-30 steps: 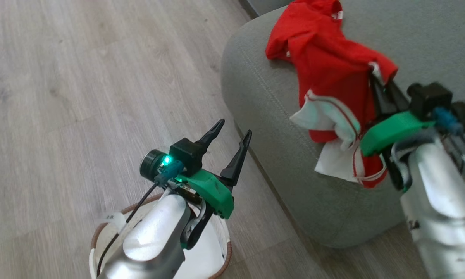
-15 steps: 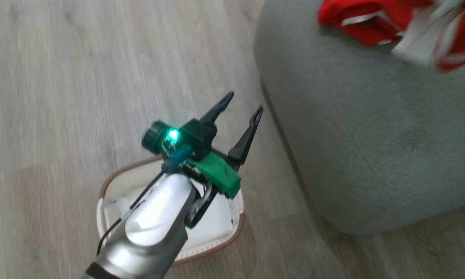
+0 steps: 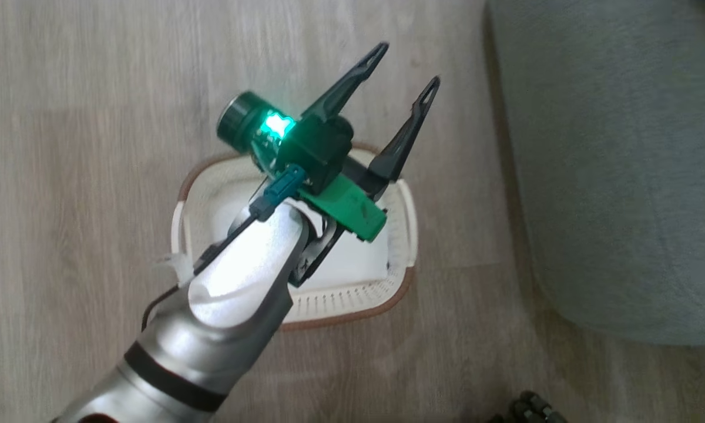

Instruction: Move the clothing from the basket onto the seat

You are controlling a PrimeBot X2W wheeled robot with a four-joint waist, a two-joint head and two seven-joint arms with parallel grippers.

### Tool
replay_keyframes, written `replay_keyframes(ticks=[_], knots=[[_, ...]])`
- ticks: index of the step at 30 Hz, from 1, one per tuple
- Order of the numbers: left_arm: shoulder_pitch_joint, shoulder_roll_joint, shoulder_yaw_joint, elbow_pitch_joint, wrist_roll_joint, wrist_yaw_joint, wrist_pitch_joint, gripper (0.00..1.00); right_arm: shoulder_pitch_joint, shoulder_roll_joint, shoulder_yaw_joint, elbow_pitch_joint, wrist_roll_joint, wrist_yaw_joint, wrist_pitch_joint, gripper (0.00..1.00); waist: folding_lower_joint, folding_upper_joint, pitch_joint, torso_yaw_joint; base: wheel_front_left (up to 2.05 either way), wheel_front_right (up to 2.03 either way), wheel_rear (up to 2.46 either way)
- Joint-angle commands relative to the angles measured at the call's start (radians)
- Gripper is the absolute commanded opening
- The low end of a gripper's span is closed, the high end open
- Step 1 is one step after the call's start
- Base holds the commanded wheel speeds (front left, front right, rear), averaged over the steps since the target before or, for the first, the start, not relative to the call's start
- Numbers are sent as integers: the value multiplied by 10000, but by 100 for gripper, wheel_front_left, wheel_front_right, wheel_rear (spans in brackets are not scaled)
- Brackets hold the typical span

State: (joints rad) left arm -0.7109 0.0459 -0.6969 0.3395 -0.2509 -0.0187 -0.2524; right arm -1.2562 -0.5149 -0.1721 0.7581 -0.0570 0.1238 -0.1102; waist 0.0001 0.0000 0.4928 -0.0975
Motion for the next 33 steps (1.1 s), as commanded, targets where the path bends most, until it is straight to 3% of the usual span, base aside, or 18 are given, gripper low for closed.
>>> replay_keyframes(ticks=[1,16,18,19,20,33], knots=[[-462,58,191,-486,132,-18,-93,100,-309,-284,-328,57,-323,69,50,0,-1,0,984,735,0,0,0],[-973,45,-231,-626,294,103,-93,100,233,748,-2258,2476,-1980,69,-289,0,-1,0,1622,867,0,0,0],[-965,45,-239,-566,309,114,-93,100,227,905,-2355,2646,-2121,69,-423,38,-1,0,1618,799,0,0,0],[-961,47,-232,-536,314,117,-93,100,221,976,-2371,2738,-2174,69,-486,78,-1,0,1608,760,0,0,0],[-957,53,-220,-502,319,118,-93,100,216,1037,-2365,2827,-2227,69,-551,100,-1,0,1589,719,0,0,0],[-661,182,-40,-194,213,139,-93,100,571,1315,-1635,3674,-1791,69,-1422,100,-1,0,909,55,0,0,0]])
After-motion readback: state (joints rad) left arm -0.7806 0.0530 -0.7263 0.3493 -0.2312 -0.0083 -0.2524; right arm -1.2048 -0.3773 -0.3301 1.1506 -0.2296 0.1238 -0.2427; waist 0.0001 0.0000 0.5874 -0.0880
